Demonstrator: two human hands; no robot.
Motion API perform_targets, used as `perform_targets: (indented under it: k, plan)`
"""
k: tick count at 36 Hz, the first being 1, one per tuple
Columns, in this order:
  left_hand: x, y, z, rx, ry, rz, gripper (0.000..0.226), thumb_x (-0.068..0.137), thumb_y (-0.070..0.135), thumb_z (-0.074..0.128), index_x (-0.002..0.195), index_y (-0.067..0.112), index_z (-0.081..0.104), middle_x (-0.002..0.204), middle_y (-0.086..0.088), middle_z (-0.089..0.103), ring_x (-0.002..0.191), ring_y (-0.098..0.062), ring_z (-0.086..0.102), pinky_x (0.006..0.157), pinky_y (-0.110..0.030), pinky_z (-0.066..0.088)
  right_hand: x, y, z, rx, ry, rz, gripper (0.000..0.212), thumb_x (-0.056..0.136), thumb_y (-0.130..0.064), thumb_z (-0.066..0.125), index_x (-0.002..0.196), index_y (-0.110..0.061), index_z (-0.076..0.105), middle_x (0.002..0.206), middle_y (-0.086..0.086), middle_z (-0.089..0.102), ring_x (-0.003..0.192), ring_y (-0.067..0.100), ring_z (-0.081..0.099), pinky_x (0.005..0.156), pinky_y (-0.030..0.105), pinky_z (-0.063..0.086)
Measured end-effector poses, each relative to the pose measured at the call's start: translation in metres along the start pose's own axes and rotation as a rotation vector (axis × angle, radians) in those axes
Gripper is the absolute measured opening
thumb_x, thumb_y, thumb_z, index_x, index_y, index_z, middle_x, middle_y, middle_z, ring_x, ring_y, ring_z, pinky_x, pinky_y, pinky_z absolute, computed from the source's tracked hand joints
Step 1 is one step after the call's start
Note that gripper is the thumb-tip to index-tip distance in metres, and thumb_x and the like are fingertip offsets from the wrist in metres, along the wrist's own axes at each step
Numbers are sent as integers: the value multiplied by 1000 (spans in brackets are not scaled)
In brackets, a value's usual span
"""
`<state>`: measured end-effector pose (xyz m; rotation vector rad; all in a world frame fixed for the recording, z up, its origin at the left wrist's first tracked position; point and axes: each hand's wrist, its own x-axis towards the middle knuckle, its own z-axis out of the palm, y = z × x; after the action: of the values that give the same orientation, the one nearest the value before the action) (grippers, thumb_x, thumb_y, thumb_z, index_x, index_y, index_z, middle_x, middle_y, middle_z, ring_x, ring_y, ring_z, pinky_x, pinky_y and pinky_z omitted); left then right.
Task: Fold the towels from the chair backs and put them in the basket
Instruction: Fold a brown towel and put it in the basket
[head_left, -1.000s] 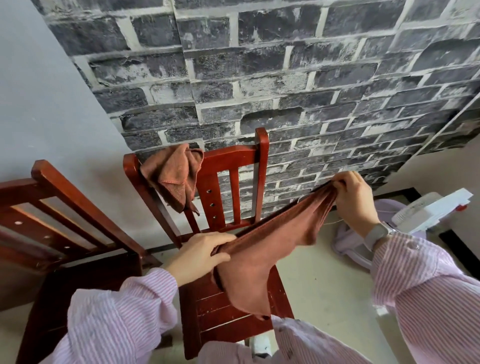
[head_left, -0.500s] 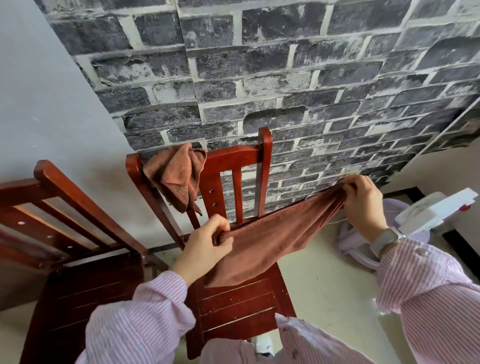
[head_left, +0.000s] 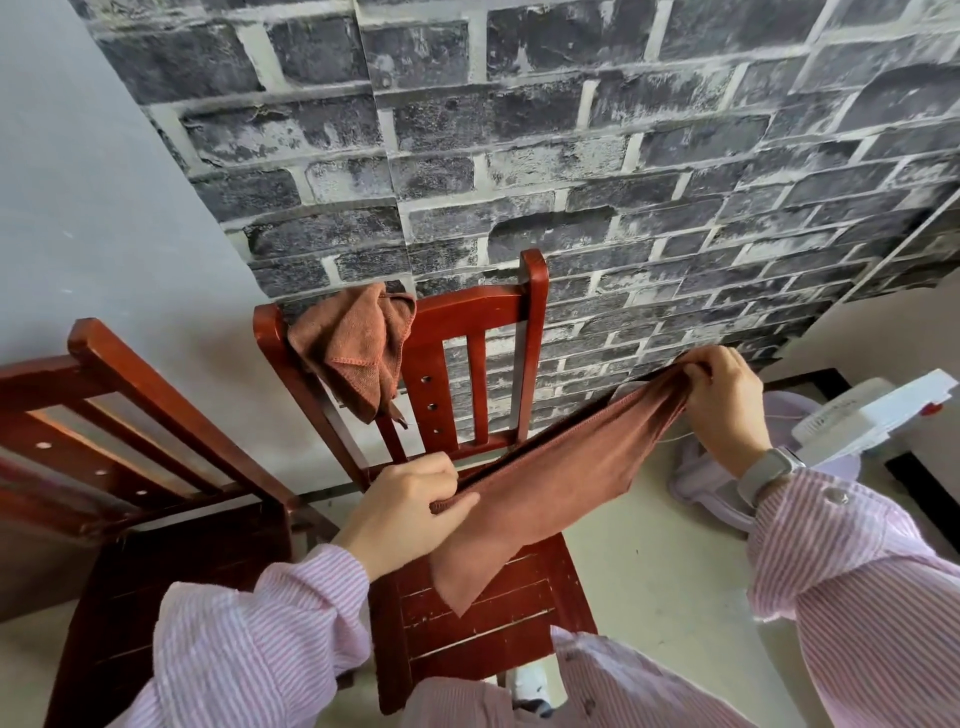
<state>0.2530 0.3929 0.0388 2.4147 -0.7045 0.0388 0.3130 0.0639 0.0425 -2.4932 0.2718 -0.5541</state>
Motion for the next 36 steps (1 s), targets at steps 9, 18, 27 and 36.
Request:
perform_targets:
  k: [9, 18, 27, 36]
  plan:
    - [-9, -15, -8, -106, -78, -285, 23, 78, 34, 68, 82, 11, 68, 85, 10, 57, 77, -4, 54, 67, -12, 40, -5, 6, -4, -2, -14, -54, 13, 84, 7, 51, 90, 4, 62, 93, 22, 62, 90, 34, 57, 82, 29, 37]
    - [-10, -25, -14, 138, -130, -148, 50, 84, 33, 59, 49, 31, 23, 56, 12, 36, 49, -1, 36, 49, -11, 26, -14, 14, -4, -127, -181, -222, 20, 83, -7, 46, 87, 3, 62, 83, 20, 60, 75, 36, 59, 70, 42, 47]
    - [-30, -48, 8, 44, -242, -330, 16, 90, 27, 54, 78, 28, 43, 72, 13, 50, 64, -1, 49, 59, -13, 39, -25, 16, 22, -106, -381, -203, 14, 78, 11, 56, 88, 3, 62, 86, 19, 60, 80, 33, 59, 73, 41, 46]
    - [-27, -46, 2, 158, -570, -350, 28, 87, 44, 55, 67, 27, 45, 77, 10, 47, 72, -7, 45, 69, -24, 38, -27, 12, 36, -71, -267, -131, 11, 85, 5, 51, 89, 4, 61, 90, 22, 60, 83, 38, 59, 78, 42, 46]
